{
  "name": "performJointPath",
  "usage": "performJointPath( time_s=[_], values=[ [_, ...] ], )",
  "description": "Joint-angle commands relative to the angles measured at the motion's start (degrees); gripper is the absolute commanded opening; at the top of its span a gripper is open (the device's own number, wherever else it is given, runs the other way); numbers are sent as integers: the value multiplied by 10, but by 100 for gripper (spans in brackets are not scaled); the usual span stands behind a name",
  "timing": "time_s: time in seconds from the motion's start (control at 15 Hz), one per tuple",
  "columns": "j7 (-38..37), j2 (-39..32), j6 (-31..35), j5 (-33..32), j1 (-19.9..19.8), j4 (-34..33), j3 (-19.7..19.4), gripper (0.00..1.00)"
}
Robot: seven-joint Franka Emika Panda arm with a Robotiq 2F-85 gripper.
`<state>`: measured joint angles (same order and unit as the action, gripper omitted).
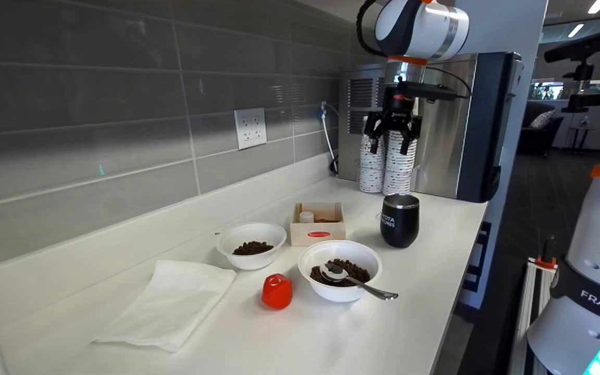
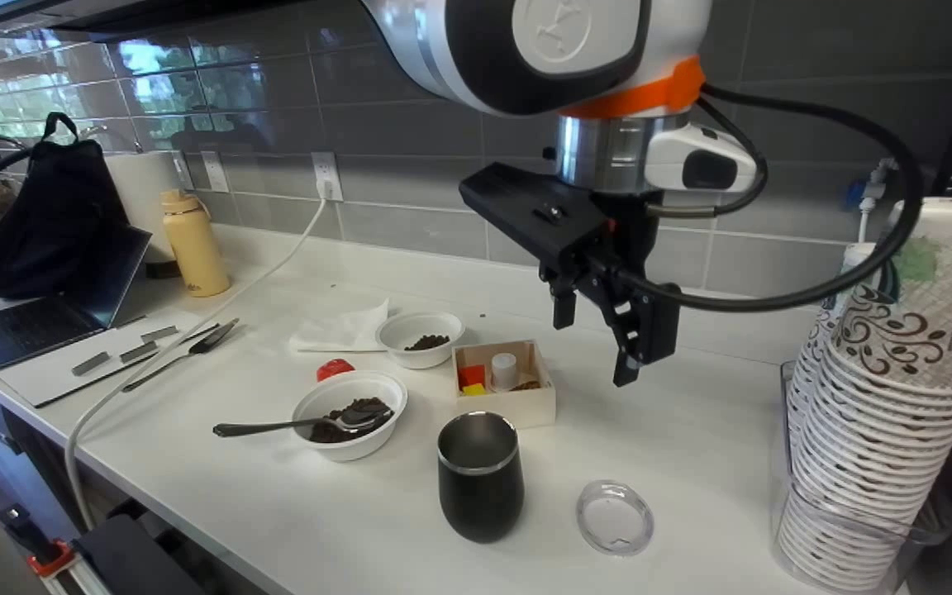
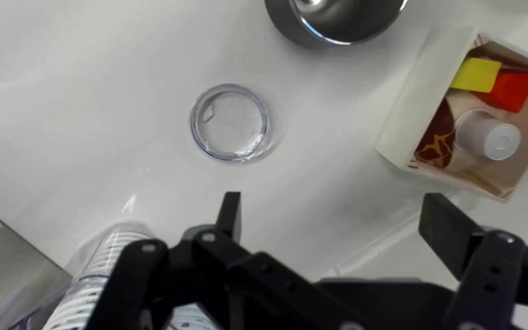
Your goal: Put the lid on the black cup, then move the cup backwards
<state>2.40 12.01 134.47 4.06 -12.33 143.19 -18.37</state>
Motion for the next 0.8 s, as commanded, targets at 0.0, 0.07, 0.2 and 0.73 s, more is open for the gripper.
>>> performJointPath(
  time_s=[0.0, 0.07, 0.2, 0.73],
  values=[
    [8, -64, 16, 28, -14, -17, -3, 100],
    [12, -80, 21, 38, -17, -19, -5, 100],
    [15, -110, 33, 57, -24, -24, -7, 100],
    [14, -237, 72, 106, -51, -56, 9, 100]
  ],
)
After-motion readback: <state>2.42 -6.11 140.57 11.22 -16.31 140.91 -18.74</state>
